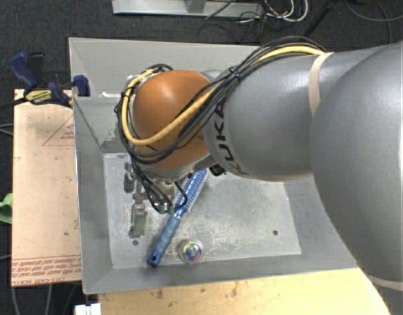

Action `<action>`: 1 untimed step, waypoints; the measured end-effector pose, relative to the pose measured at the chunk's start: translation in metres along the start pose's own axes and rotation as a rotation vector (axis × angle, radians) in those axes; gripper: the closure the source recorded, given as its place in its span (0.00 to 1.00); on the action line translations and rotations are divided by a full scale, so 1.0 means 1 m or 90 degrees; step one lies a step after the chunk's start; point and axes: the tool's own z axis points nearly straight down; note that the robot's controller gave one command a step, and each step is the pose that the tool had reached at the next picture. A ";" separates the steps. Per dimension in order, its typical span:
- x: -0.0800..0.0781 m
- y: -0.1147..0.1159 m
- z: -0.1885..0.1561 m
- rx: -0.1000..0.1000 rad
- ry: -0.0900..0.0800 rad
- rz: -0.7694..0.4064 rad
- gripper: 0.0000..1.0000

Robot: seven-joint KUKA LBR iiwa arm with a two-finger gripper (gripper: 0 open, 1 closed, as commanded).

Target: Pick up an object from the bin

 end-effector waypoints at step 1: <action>-0.018 -0.084 0.066 0.001 -0.003 -0.158 0.00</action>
Offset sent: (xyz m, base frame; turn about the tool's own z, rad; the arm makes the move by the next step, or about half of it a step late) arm 0.0186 -0.0814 -0.0637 -0.2531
